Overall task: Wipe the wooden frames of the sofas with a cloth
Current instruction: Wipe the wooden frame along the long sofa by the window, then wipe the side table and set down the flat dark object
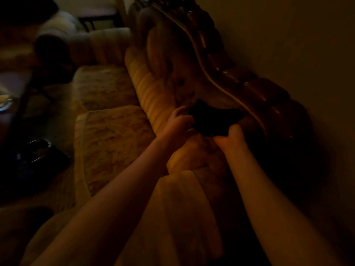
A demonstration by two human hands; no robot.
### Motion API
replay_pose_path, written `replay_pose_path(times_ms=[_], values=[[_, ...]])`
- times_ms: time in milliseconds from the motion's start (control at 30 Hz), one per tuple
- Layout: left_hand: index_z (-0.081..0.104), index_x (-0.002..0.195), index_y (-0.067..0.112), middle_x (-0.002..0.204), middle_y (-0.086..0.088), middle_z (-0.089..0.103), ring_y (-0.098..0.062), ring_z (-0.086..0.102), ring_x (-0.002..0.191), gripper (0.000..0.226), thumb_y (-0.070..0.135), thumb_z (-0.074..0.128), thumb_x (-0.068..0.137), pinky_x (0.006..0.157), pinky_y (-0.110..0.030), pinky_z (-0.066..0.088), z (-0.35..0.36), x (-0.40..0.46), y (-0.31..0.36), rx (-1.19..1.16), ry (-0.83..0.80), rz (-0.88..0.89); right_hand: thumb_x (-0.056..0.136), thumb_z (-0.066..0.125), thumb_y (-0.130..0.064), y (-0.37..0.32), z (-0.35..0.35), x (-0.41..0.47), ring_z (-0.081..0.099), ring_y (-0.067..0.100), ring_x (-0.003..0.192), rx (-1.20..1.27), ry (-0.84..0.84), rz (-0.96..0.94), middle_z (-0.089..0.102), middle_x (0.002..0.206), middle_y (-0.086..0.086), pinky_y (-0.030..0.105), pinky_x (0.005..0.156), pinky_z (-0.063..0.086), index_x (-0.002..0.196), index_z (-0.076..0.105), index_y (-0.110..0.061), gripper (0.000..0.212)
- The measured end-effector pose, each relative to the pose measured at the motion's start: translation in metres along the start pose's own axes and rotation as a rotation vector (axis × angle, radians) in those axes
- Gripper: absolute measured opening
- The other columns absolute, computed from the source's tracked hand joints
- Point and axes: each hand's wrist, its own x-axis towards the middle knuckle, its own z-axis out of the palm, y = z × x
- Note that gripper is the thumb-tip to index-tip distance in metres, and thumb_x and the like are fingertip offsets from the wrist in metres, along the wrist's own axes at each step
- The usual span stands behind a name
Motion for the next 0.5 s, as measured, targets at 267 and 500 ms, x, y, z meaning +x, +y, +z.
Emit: replay_pose_path(times_ms=[267, 500], values=[[0.057, 0.122, 0.004, 0.087, -0.006, 0.064, -0.013, 0.063, 0.07, 0.03, 0.003, 0.055, 0.092, 0.052, -0.019, 0.05, -0.155, -0.086, 0.057, 0.026, 0.31, 0.134, 0.101, 0.033, -0.014, 0.071, 0.151, -0.025, 0.062, 0.009, 0.044, -0.049, -0.351, 0.262, 0.065, 0.051, -0.003, 0.017, 0.041, 0.048, 0.085, 0.051, -0.012, 0.025], [0.054, 0.109, 0.007, 0.08, -0.003, 0.058, -0.011, 0.059, 0.065, 0.018, 0.006, 0.055, 0.092, 0.046, -0.02, 0.046, -0.234, -0.174, 0.067, -0.091, 0.765, 0.244, 0.099, 0.038, -0.013, 0.154, 0.238, -0.045, 0.064, 0.013, 0.052, -0.311, -0.606, 0.453, 0.064, 0.069, 0.003, 0.02, 0.044, 0.05, 0.099, 0.055, -0.011, 0.017]])
